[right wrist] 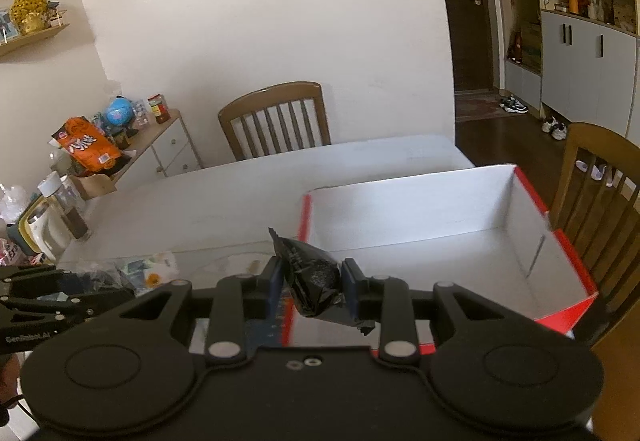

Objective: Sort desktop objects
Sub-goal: 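Carry both held packets over the red shoebox with both tools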

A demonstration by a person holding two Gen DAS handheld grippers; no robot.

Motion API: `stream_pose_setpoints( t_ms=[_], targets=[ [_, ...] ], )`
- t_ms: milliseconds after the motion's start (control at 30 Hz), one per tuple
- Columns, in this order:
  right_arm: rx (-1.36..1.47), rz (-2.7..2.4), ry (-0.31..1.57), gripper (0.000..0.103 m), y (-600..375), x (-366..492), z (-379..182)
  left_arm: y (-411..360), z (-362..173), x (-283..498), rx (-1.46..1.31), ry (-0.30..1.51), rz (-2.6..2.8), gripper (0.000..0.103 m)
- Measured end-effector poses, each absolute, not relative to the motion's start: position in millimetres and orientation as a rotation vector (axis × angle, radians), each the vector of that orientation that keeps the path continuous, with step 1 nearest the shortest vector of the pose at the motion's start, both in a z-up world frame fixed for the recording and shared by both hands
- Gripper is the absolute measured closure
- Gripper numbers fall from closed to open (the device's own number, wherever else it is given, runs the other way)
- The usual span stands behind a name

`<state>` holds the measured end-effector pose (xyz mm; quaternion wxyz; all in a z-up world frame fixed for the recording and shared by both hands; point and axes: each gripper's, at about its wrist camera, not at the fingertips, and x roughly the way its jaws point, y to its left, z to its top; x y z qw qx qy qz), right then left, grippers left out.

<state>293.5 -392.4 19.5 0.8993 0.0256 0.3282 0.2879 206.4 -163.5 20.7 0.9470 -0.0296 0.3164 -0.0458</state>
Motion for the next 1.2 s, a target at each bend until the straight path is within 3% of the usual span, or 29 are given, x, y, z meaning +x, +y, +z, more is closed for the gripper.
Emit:
stream_pose_setpoints(
  t_ms=[1200],
  targets=[
    [0.009, 0.529, 0.776, 0.072, -462, 382, -25, -275, -11, 350, 0.103, 0.813, -0.312, 0.065]
  ],
)
